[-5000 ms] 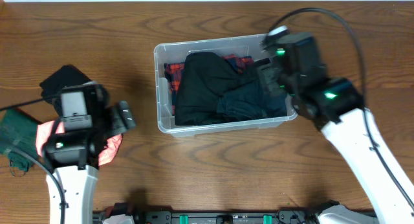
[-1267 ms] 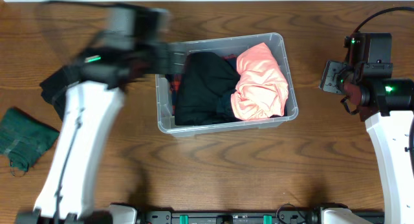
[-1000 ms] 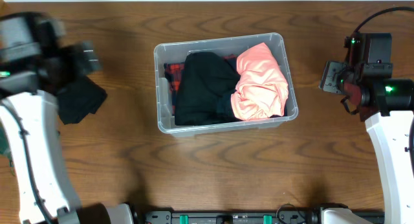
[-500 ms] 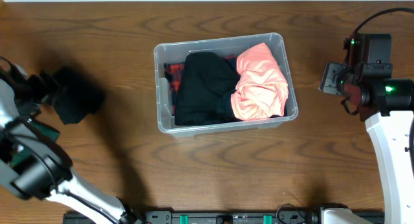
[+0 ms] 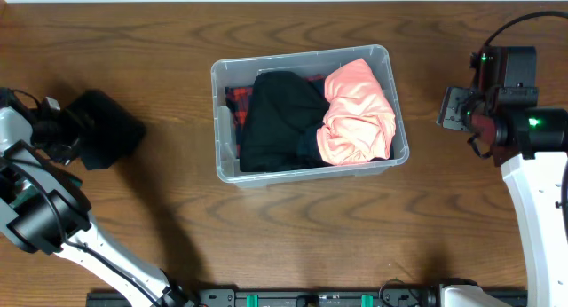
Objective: Pack container
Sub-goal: 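Lower the pink shirt into the bin's right side and release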
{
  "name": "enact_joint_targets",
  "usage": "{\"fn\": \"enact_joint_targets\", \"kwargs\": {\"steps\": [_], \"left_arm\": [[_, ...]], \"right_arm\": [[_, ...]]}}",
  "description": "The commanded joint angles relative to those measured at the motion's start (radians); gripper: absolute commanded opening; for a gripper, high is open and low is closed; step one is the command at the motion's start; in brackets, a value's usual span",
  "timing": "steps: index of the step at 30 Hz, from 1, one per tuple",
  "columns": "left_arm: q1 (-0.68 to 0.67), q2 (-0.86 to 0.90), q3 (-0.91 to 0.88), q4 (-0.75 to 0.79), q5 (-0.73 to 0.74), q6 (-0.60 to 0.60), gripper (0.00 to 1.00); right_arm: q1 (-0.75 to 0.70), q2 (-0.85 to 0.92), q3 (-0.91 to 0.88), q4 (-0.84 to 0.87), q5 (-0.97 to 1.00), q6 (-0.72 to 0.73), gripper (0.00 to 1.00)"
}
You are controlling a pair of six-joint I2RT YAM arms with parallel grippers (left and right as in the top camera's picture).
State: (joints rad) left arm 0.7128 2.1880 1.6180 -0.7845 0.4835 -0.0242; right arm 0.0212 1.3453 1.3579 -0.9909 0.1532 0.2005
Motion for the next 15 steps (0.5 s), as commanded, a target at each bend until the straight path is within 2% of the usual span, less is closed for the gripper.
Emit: {"fn": "enact_joint_targets", "kwargs": {"steps": [1,3,9,15], "left_arm": [[-0.007,0.011,-0.003,-0.008,0.119,0.013,0.22],[-0.007,0.004,-0.003,-0.019,0.163,0.013,0.06],[-0.019,-0.092,-0.003,-0.071,0.229,0.013,0.06],[-0.122,-0.321,-0.002,-0.07,0.231,0.013,0.06]], "right_arm": [[-0.007,-0.012,0.0,-0.002,-0.004,-0.016,0.64],[-0.007,-0.012,0.0,-0.006,-0.003,-0.02,0.64],[-0.007,-0.012,0.0,-0.009,0.0,-0.041,0.64],[-0.008,-0.012,0.0,-0.008,0.003,-0.041,0.64]]}}
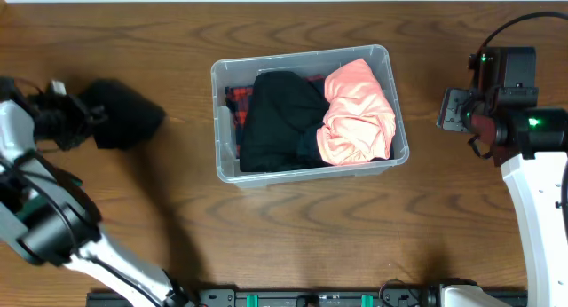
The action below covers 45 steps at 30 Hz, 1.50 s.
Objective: Pack container
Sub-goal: 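Lower the pink shirt into the bin's right side and release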
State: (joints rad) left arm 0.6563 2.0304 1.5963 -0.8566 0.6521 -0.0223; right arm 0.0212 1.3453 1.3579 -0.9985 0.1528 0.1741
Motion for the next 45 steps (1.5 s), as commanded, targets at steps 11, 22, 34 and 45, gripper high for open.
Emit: {"fn": "enact_joint_targets", "kwargs": {"steps": [11,22,34,45], "left_arm": [[-0.552,-0.418,0.02,-0.034,0.04,0.055,0.06],[-0.904,-0.309,0.01,-0.115,-0.069,0.109,0.06],[-0.994,-0.148,0.011,-0.115,-0.07,0.108,0.54],[-0.974,-0.296,0.274,-0.211,-0.586,0.021,0.98]], "right_arm": [[-0.008,-0.012,0.0,-0.004,0.003,-0.014,0.64],[-0.008,-0.012,0.0,-0.005,0.003,-0.015,0.64],[-0.008,-0.012,0.0,-0.009,0.003,-0.015,0.64],[-0.008,-0.012,0.0,-0.011,0.003,-0.014,0.64]]}}
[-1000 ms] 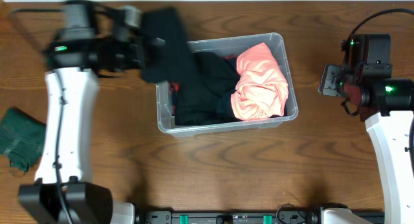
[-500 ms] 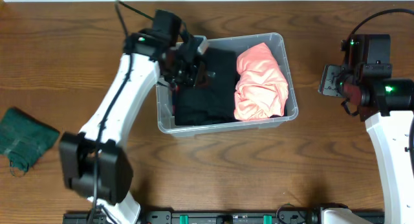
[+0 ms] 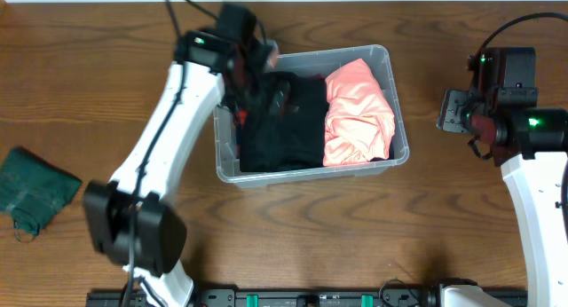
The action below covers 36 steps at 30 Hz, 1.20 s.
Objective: Pack container
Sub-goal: 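Lower the pink shirt into the bin's right side and release, then move the left gripper to the dark green cloth and grasp it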
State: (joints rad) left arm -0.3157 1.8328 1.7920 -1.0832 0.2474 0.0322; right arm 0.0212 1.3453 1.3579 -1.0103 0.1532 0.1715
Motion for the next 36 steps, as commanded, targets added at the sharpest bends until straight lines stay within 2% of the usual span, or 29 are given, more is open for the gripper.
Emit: {"fn": "enact_joint_targets", "kwargs": {"steps": [1,3,4,8,10,18,24,30,34,36], "left_arm": [[-0.009,-0.113,0.086,0.04,-0.178,-0.033,0.98],[-0.034,-0.134,0.086,0.097,-0.177,-0.033,0.99],[-0.053,-0.134,0.086,0.119,-0.177,-0.033,0.96],[-0.15,-0.098,0.077,0.187,-0.177,-0.029,0.67],[-0.206,-0.056,0.076,0.216,-0.177,-0.026,0.62],[-0.365,0.172,0.076,0.259,-0.177,-0.026,0.62],[-0.396,0.326,0.076,0.251,-0.177,-0.03,0.62],[-0.395,0.34,0.082,0.236,-0.182,-0.016,0.63],[-0.389,0.261,0.142,0.176,-0.229,0.02,0.75],[-0.385,0.191,0.18,0.135,-0.304,0.02,0.86]], "right_arm": [[-0.008,-0.012,0.0,0.002,0.003,-0.012,0.64],[-0.008,-0.012,0.0,0.005,0.003,-0.012,0.64],[-0.008,-0.012,0.0,0.005,0.003,-0.012,0.64],[-0.008,-0.012,0.0,0.003,0.003,-0.006,0.61],[-0.008,-0.012,0.0,-0.003,0.003,0.026,0.56],[-0.009,-0.012,0.0,-0.005,0.003,0.029,0.57],[-0.009,-0.012,0.0,-0.005,0.003,0.029,0.58],[-0.009,-0.012,0.0,-0.005,0.003,0.029,0.58],[-0.009,-0.012,0.0,-0.01,0.004,0.022,0.58],[-0.009,-0.012,0.0,-0.011,0.006,0.02,0.59]]}}
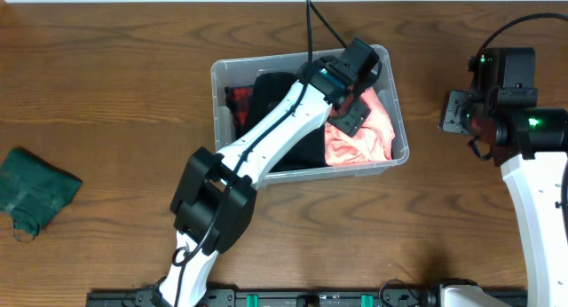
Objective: Pack container
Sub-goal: 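Move the left gripper to the dark green cloth and grasp it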
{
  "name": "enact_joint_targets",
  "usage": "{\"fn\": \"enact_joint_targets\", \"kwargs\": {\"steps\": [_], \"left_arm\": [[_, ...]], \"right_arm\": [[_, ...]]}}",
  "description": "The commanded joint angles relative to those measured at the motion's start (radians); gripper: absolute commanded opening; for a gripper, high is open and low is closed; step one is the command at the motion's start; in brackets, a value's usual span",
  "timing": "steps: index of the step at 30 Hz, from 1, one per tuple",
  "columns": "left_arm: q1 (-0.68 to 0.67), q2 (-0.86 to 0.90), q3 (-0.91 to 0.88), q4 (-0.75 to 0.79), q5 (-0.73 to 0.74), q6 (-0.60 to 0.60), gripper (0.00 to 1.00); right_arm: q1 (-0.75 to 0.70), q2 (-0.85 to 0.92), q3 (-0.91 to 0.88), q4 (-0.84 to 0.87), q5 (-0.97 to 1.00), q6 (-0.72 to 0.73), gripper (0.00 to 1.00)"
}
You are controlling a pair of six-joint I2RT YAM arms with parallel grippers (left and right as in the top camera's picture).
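A clear plastic container [398, 121] stands at the table's middle. It holds black clothing [266, 90], a red plaid piece [238, 101] at its left end and a pink garment [373, 134] at its right end. My left arm reaches across the bin, and my left gripper [351, 112] is low over the pink garment; the overhead view does not show how its fingers stand. My right gripper [453, 110] hangs off to the right of the bin, away from everything, its fingers not readable.
A dark green folded cloth [34, 190] lies on the wooden table near the left edge. The right arm's white link [537, 209] runs down the right side. A black rail [311, 298] borders the front edge.
My left gripper has moved from the bin's back left corner, where dark cloth was under it, to the right half over the pink garment. The right arm and the green cloth have not moved.
My left gripper was at the far left of the table with a black garment bunched against it, then a little further right with it. Later it was over the bin's left end and a green cloth showed where it had been. Now it is over the pink garment.
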State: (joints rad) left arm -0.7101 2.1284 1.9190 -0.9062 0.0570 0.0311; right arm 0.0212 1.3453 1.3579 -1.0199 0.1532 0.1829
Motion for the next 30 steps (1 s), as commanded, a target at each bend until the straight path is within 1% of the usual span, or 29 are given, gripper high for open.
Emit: {"fn": "enact_joint_targets", "kwargs": {"steps": [1,2,4,6,8,11,14,18,24,26,28,30], "left_arm": [[0.015,-0.145,0.07,-0.06,-0.152,0.02,0.93],[0.026,-0.195,0.079,-0.072,-0.191,0.021,1.0],[0.055,-0.28,0.08,-0.077,-0.229,0.02,0.98],[0.118,-0.363,0.08,-0.092,-0.23,0.02,0.98],[0.212,-0.421,0.08,-0.126,-0.23,0.009,0.98],[0.393,-0.458,0.08,-0.202,-0.23,-0.05,0.98],[0.606,-0.451,0.072,-0.277,-0.23,-0.117,0.98],[0.895,-0.43,0.018,-0.289,-0.217,-0.213,0.98],[1.278,-0.36,-0.019,-0.281,-0.176,-0.221,0.98],[1.388,-0.326,-0.019,-0.276,-0.166,-0.229,0.98],[1.485,-0.288,-0.019,-0.274,-0.157,-0.262,0.98],[1.575,-0.247,-0.019,-0.274,-0.116,-0.28,0.98]], "right_arm": [[-0.009,-0.012,0.0,-0.002,0.008,0.002,0.58],[-0.009,-0.012,0.0,-0.002,0.008,-0.002,0.58],[-0.009,-0.012,0.0,-0.002,0.008,-0.002,0.59],[-0.009,-0.012,0.0,-0.002,0.008,-0.002,0.59],[-0.009,-0.012,0.0,-0.002,0.008,-0.005,0.59],[-0.009,-0.011,0.0,-0.002,0.008,-0.005,0.59],[-0.009,-0.011,0.0,-0.002,0.008,-0.005,0.59],[-0.009,-0.011,0.0,-0.001,0.008,-0.005,0.59],[-0.009,-0.011,0.0,-0.003,0.008,-0.005,0.6],[-0.009,-0.011,0.0,-0.004,0.008,-0.005,0.6],[-0.009,-0.011,0.0,-0.005,0.008,-0.005,0.6],[-0.009,-0.011,0.0,-0.005,0.008,-0.005,0.6]]}}
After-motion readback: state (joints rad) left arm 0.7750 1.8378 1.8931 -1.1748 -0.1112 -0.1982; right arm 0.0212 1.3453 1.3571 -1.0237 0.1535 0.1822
